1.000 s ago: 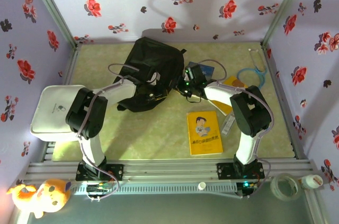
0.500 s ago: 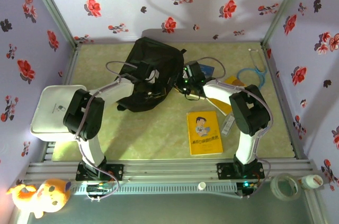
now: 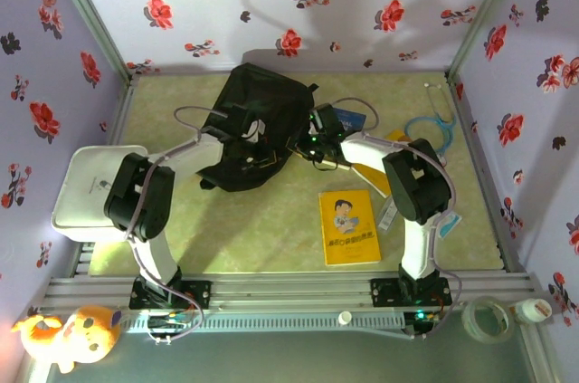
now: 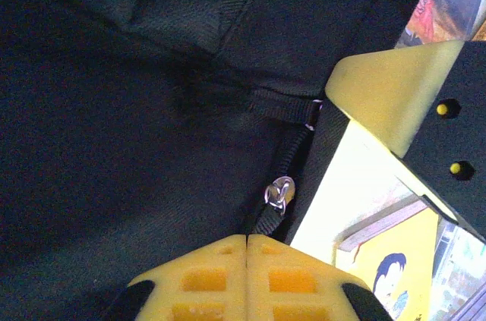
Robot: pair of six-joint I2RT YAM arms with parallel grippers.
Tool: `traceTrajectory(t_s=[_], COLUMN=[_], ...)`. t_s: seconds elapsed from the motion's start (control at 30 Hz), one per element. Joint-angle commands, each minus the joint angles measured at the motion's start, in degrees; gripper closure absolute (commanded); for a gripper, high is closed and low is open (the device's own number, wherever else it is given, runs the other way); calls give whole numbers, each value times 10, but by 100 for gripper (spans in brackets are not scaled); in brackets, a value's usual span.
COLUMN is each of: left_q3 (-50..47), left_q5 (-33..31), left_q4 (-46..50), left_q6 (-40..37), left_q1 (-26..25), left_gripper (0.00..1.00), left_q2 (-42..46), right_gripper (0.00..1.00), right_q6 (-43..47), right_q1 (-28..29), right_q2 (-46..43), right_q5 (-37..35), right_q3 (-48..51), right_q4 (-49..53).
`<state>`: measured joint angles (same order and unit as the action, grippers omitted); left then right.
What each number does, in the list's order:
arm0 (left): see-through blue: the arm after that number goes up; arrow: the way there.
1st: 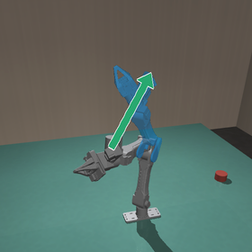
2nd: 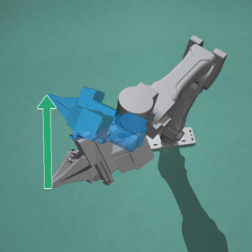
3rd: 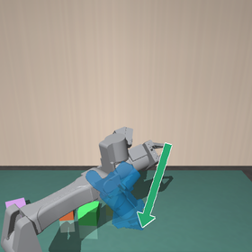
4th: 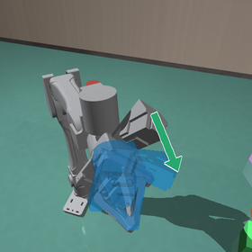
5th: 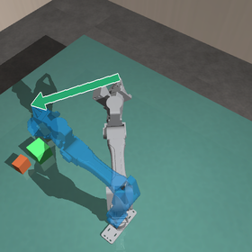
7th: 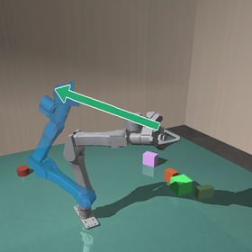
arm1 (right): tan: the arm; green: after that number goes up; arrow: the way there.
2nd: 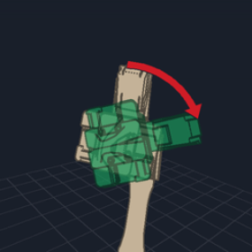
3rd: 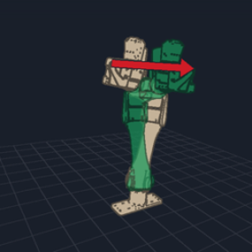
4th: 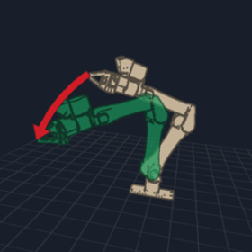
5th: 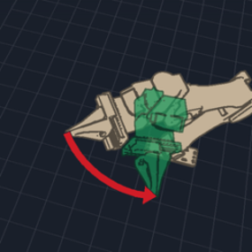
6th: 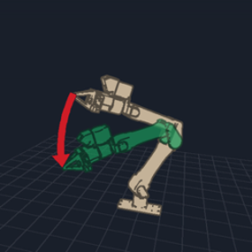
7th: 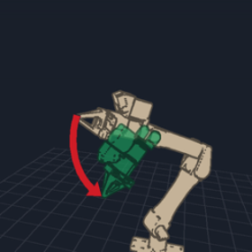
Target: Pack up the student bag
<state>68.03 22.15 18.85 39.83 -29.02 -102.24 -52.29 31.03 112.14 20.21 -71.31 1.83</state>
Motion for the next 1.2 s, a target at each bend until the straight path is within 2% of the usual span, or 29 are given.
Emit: traceTrajectory(t_s=[0.0,0.53,0.83,0.93,1.07,1.17], left_q3=[-14,-46,-84,-104,-104,-88], left_q5=[-7,-34,-100,-103,-81,-60], left_q4=[21,80,182,181,166,150], left_q6=[-22,-61,-119,-121,-119,-118], left_q1=[12,24,57,67,68,61], left_gripper=[100,100,100,100,100,100], left_q2=[45,126,200,224,225,217], right_gripper=[81,93,97,97,92,77], right_q6=[4,-1,36,56,59,31], right_q1=[-5,-17,-32,-35,-38,-38], right_q2=[17,20,45,66,76,47], right_q5=[-29,-64,-93,-94,-66,-44], right_q3=[-11,14,-33,-63,-92,-72], right_q4=[21,-29,-18,-15,-15,-25])
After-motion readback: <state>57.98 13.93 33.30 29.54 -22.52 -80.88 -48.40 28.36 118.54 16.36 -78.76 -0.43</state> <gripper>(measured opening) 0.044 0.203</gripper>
